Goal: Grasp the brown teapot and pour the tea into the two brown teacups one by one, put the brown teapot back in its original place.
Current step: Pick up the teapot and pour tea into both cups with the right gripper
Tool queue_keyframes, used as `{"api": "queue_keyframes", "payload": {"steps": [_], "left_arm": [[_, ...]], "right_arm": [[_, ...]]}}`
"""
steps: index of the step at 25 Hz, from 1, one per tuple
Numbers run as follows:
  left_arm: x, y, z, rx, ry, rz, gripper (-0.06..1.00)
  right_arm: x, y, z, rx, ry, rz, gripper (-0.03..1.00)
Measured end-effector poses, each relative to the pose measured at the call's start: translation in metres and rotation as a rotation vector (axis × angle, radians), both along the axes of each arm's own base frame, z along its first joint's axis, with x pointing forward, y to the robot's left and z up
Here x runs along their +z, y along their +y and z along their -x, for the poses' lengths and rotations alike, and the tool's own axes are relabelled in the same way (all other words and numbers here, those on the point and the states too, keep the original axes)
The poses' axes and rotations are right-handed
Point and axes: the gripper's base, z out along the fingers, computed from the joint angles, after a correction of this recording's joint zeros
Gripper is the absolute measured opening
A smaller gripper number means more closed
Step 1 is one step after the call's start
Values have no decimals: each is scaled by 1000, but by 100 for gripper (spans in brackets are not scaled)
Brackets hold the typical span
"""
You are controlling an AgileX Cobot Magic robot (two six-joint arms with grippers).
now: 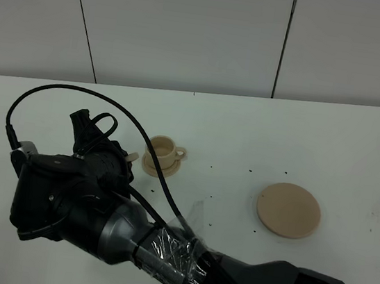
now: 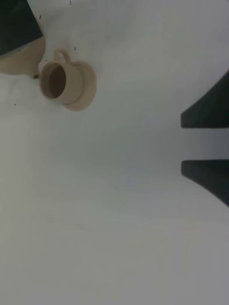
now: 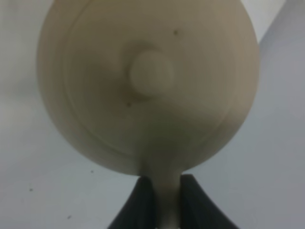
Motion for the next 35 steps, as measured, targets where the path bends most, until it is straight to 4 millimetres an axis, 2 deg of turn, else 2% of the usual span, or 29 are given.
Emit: {"api": "queue_keyframes", "payload": {"steps": [6,11,22,27,35], "left_arm": [[0,0,0,0,0,0,24],[0,0,0,0,0,0,24],[0,0,0,0,0,0,24],[0,0,0,0,0,0,24],[0,0,0,0,0,0,24]], "right_arm": [[2,0,2,10,31,-8,10],[17,-5,0,27,73,-31,10],[35,-18,-7,114,266,-85,10],[36,-23,-11,162,372,-120,10],[47,-29,-16,163,459,-214,10]]}}
